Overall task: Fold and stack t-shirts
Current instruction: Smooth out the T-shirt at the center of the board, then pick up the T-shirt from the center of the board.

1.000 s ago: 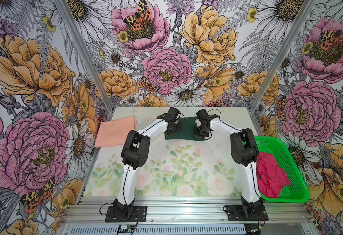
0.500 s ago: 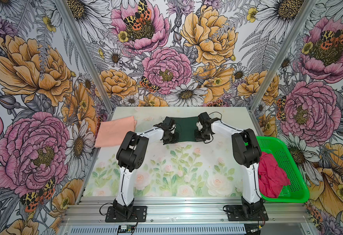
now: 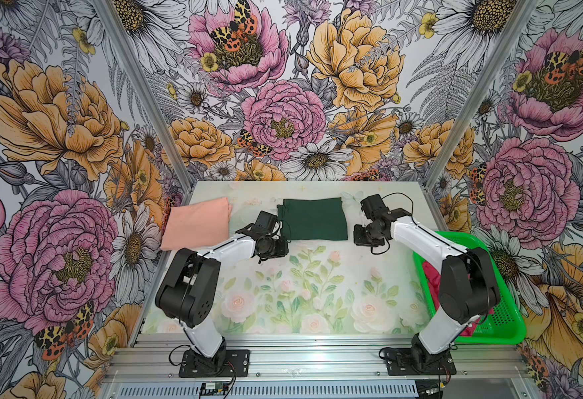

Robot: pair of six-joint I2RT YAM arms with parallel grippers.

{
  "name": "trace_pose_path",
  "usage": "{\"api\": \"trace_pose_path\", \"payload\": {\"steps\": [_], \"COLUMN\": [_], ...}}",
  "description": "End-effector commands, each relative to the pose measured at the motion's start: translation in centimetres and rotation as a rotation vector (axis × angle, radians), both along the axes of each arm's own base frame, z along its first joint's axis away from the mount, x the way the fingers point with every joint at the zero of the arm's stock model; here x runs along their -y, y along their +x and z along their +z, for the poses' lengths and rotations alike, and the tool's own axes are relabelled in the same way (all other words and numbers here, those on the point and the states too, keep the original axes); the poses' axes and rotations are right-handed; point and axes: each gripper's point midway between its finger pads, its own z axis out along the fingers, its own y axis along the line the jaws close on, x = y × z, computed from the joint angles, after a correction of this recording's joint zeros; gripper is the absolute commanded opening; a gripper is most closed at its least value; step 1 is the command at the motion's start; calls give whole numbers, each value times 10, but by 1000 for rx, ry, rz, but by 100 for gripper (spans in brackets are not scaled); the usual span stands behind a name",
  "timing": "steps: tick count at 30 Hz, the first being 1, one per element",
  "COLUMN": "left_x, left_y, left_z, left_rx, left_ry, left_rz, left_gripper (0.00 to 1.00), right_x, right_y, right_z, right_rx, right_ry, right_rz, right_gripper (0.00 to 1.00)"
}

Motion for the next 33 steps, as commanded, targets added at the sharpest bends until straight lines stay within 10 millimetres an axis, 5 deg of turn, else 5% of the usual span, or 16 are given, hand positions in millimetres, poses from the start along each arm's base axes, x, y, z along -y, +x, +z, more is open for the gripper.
{"api": "trace_pose_path", "payload": {"steps": [1,3,11,13,22,33], "left_x": [-11,-24,-46,-39,-26,29], "left_y": [36,42,81,92,119,102], "left_z": [78,69,-29,-52,-96,-143], "left_rx": [210,131,-100,-162,-280,-454], "left_ry": [-330,-374,-337,-345,-240,-179], "left_rz": [164,194,269,246,171,4], "left_gripper": [99,99,99,99,99,91], "right_x": [2,8,30,34,53,57], "right_y": [0,-9,-37,-41,-52,-50], "right_z": [73,95,131,138,151,146], "right_rx": [247,305,423,445,500,488], "right_ry": [73,91,109,108,63,40], "right_rz": [-21,-41,-98,-105,-158,-166], "right_gripper": [86,97,99,99,99,99]}}
